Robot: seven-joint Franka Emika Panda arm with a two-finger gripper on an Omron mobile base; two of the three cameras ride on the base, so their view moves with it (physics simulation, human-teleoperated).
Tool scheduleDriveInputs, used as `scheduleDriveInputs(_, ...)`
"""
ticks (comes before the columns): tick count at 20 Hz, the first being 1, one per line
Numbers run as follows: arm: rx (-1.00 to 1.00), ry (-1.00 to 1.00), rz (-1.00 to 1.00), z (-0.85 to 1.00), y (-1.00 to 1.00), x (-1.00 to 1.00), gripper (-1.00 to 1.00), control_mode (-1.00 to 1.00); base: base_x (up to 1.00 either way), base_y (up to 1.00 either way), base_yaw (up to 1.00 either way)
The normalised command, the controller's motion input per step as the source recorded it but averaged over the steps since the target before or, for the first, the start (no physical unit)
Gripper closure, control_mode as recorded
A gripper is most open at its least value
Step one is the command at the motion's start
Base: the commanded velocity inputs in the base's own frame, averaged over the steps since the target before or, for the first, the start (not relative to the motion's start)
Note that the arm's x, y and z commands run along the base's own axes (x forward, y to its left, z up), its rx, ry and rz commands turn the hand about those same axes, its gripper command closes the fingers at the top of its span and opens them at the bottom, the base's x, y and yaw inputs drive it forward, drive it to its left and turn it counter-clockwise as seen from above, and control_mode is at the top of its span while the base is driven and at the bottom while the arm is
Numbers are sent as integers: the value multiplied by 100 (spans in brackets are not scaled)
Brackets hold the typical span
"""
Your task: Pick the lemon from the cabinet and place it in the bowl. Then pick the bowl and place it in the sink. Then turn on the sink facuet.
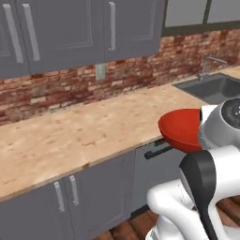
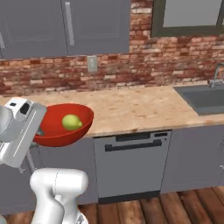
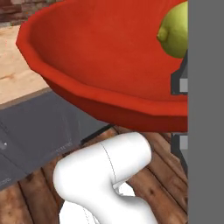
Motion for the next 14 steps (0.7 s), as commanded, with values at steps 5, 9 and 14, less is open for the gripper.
scheduleDriveInputs(5,0,0,0,0,0,0,100,100,0,-37,-66)
scheduleDriveInputs(9,0,0,0,0,0,0,100,100,10,-40,-65)
scheduleDriveInputs(14,0,0,0,0,0,0,100,100,34,-42,-65)
